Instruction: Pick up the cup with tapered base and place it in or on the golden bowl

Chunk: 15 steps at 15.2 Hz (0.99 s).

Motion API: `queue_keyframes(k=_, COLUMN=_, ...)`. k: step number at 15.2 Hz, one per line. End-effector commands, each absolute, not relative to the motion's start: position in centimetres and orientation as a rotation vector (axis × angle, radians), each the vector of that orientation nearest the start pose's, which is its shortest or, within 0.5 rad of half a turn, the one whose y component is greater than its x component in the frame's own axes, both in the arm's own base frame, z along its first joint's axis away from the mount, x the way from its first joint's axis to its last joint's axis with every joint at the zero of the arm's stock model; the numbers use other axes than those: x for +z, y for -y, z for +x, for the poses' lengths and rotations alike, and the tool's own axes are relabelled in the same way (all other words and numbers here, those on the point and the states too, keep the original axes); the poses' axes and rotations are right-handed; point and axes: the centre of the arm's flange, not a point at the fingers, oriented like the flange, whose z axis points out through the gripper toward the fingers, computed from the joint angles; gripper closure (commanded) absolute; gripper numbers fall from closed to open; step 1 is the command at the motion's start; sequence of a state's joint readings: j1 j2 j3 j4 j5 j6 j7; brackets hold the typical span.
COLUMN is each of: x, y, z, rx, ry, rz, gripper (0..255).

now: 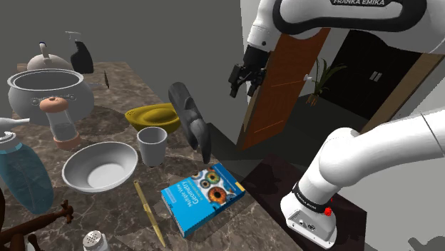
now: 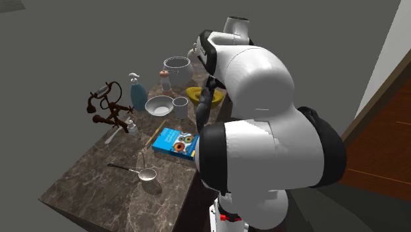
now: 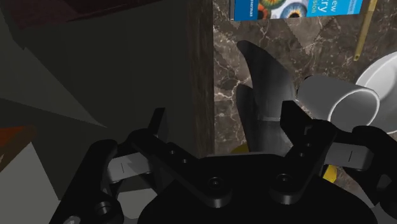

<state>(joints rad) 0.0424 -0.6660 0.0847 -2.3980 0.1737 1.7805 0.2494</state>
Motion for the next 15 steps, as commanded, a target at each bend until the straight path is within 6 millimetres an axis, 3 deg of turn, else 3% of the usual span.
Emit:
queue_keyframes(k=1, x=53.4, y=-8.5, z=36.5, rx=-0.037, ry=-0.26, rz=-3.007, gripper=0)
queue_keyframes(k=15, x=44.0, y=-21.8, z=45.8, rx=-0.018, ry=-0.265, rz=-3.022, gripper=0)
